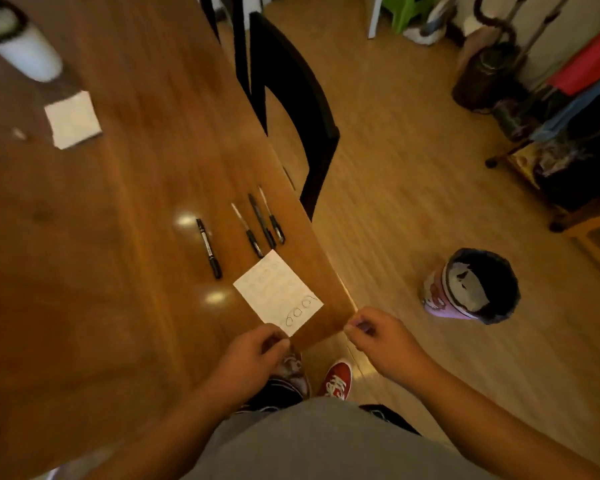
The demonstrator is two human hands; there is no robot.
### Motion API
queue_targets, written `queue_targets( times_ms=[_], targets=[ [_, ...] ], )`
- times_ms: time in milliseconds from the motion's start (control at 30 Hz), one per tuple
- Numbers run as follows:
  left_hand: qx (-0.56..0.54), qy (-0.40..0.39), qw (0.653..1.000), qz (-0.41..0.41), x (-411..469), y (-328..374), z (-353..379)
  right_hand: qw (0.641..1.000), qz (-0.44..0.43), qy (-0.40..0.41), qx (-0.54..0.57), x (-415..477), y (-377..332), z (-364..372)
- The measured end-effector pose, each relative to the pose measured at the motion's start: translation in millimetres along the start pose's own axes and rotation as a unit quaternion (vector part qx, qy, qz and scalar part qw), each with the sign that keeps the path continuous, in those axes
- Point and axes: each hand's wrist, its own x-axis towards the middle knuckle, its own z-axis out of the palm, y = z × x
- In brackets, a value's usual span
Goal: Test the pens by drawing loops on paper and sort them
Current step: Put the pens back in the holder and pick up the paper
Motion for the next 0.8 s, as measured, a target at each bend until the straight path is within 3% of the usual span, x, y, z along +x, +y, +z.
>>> queue_targets(
  times_ms=[200,433,533,800],
  targets=[
    [-0.075,0.125,0.986,-0.079,41,-4,-48,0.994,-0.041,-0.087,-0.048,80,-73,14],
    [-0.018,0.249,0.957,-0.148,113,-25,-110,0.983,-0.063,0.004,-0.17,170,-127,30],
    [0.019,0.259,0.952,-0.164,137,-31,-125,0.966,-0.091,0.055,-0.234,198,-145,38],
    [0.123,0.237,0.95,-0.165,161,-40,-135,0.92,-0.125,0.076,-0.364,242,-161,66]
  ],
)
